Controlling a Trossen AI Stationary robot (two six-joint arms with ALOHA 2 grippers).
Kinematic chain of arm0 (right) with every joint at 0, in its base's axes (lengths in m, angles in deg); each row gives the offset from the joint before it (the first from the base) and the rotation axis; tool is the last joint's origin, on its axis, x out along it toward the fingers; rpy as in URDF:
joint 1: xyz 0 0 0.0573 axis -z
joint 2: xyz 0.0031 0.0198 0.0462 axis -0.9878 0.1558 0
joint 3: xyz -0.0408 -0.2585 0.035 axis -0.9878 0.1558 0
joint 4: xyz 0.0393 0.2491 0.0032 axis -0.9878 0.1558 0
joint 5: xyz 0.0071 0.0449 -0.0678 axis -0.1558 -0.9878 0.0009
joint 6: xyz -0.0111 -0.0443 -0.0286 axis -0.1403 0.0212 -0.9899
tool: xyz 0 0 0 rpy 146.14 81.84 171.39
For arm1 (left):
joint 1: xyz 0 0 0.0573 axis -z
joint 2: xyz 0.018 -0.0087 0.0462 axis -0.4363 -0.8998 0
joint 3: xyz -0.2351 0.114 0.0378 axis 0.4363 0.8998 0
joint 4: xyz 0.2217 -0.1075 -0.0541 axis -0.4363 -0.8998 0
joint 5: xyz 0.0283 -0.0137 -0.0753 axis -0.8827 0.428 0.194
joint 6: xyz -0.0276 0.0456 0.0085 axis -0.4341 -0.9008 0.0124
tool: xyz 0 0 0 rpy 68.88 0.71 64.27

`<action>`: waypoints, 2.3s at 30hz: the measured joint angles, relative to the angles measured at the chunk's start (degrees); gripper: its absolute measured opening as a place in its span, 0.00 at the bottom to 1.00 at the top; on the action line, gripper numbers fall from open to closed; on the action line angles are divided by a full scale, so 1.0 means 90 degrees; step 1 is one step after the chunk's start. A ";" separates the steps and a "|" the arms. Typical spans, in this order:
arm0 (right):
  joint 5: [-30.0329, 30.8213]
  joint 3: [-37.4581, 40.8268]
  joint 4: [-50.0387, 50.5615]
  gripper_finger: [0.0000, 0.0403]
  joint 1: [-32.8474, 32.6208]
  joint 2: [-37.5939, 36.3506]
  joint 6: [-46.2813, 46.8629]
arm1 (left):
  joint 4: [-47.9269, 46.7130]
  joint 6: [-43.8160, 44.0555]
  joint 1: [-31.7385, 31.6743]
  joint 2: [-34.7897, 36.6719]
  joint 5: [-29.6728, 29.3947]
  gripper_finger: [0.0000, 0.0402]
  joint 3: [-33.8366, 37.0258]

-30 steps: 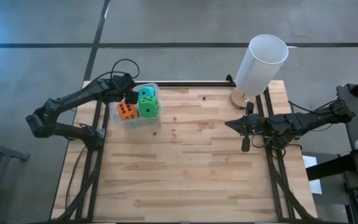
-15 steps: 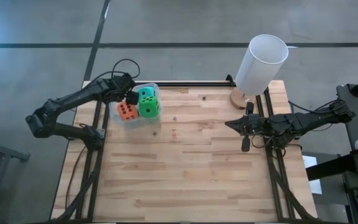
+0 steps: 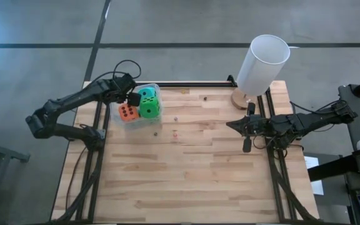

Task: Pick & Place Dice
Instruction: Put the left small black dice into the transparent bin

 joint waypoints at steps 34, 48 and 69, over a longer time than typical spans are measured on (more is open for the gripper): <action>0.0000 0.0000 0.0001 0.02 0.0002 0.0000 0.0038 | 0.0130 -0.0024 0.0002 -0.0007 0.0007 0.62 0.0010; 0.0000 0.0000 0.0002 0.02 0.0001 0.0000 0.0062 | 0.0130 -0.0022 0.0002 -0.0007 0.0005 0.59 0.0010; -0.0001 0.0000 0.0001 0.02 0.0002 0.0000 0.0056 | 0.0131 -0.0017 0.0002 -0.0007 0.0002 0.60 0.0010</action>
